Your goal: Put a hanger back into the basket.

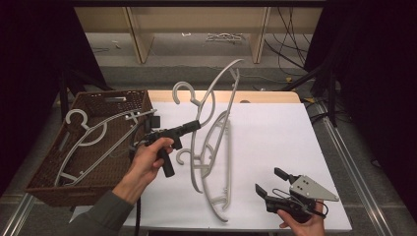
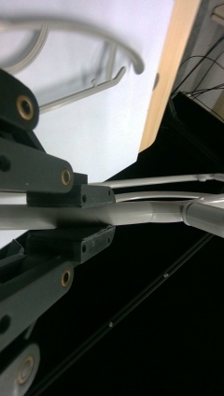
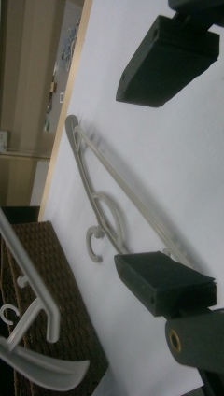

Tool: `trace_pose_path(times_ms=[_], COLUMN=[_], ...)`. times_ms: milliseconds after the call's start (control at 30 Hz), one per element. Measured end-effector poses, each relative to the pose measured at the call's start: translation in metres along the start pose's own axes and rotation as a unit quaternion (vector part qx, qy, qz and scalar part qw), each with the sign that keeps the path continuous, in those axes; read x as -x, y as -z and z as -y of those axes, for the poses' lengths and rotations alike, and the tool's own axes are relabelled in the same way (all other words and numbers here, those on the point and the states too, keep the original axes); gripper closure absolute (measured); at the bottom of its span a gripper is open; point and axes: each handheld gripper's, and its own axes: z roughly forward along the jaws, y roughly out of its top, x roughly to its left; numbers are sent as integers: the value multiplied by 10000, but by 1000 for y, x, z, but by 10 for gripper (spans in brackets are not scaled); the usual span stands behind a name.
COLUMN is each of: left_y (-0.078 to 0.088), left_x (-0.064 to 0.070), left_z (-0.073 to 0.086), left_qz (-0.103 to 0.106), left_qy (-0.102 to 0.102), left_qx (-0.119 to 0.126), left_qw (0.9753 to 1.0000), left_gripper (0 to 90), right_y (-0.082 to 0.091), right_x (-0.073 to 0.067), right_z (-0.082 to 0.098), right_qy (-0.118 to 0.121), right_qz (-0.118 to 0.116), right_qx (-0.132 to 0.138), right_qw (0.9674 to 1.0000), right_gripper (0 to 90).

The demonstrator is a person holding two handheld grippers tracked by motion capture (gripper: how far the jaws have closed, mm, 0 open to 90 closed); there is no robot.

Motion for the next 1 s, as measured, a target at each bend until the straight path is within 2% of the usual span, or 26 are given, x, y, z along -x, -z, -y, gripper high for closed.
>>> trace_pose_path(times_ms=[100, 200, 300, 333, 400, 433, 467, 500, 767, 833, 933, 967, 1000], left_y=[12, 25, 39, 44, 53, 57, 62, 66, 105, 115, 127, 130, 135], left_x=[7, 14, 18, 18, 18, 18, 17, 17, 6, 3, -2, 0, -4], left_z=[-9, -17, -26, -29, -34, -37, -39, -41, -52, -54, -57, -56, -58], left_qz=[-77, -190, -400, -462, -634, -715, -761, -790, -1162, -1248, -1284, -1256, -1310], left_qy=[-114, -313, -587, -637, -749, -799, -847, -899, -868, -870, -792, -512, -629], left_qx=[4, -68, -152, -182, -210, -224, -216, -201, -73, -47, 56, 86, 62], left_qw=[9999, 9993, 9974, 9967, 9949, 9940, 9933, 9926, 9894, 9884, 9885, 9907, 9894], left_gripper=[800, 801, 801, 801, 801, 801, 801, 801, 801, 801, 800, 801, 800], right_y=[0, -2, -2, 0, -1, 1, 0, -2, -1, -3, -4, -5, -5], right_x=[1, 0, 0, 0, 0, 0, 0, 0, 0, 0, 0, 0, 0], right_z=[0, 1, 1, 0, 1, 0, 0, 1, 1, 1, 2, 2, 2], right_qy=[30, -9, -12, 36, 37, 49, 54, 38, -16, -15, -19, -19, -11], right_qz=[16, -16, -11, 46, 19, 33, 11, 21, -2, -23, -42, -42, -33], right_qx=[-7, 88, 80, -70, -30, -120, -121, 11, -89, 15, 49, 48, 44], right_qw=[10000, 10000, 10000, 10000, 10000, 9999, 9999, 10000, 10000, 10000, 10000, 10000, 10000], right_gripper=[193, 193, 193, 193, 193, 193, 193, 193, 193, 194, 194, 194, 194])
